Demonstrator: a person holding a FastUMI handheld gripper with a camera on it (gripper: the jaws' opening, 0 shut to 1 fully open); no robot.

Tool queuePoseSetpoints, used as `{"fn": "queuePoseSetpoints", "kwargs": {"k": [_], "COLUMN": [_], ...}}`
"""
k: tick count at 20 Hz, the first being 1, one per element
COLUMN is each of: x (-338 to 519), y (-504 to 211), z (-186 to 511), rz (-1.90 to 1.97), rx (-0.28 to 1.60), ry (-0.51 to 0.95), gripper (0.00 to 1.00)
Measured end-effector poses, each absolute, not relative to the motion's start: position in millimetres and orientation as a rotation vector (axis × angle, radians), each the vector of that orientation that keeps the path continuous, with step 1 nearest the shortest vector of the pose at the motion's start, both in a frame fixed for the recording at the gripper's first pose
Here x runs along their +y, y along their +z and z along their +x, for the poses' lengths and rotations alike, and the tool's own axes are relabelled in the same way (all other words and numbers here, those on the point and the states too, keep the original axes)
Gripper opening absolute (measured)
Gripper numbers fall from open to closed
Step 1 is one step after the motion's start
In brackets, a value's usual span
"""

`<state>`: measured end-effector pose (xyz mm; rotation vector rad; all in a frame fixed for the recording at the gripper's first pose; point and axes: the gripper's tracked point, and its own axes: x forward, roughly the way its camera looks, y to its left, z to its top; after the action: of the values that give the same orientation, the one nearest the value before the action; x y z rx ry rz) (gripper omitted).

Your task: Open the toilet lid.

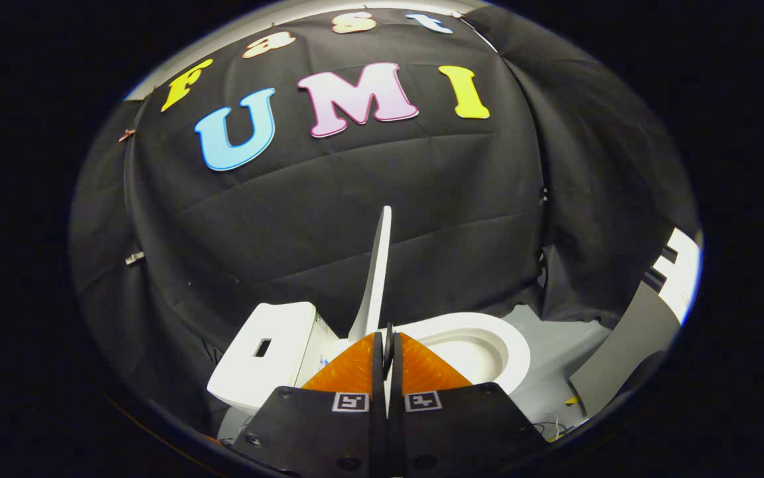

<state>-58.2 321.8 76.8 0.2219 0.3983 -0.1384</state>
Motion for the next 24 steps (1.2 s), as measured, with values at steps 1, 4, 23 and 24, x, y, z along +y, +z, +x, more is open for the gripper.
{"fn": "queuePoseSetpoints", "kwargs": {"k": [1,4,23,24], "x": [332.7,361.4,509.5,515.7], "y": [81.5,88.7,91.7,90.6], "z": [-58.3,-55.4,-42.8,-42.7], "rz": [0.202,0.164,-0.078,-0.096], "rx": [0.392,0.375,0.361,0.351], "ry": [-0.133,-0.134,-0.144,-0.145], "gripper": [0.05,0.05,0.06,0.06]}}
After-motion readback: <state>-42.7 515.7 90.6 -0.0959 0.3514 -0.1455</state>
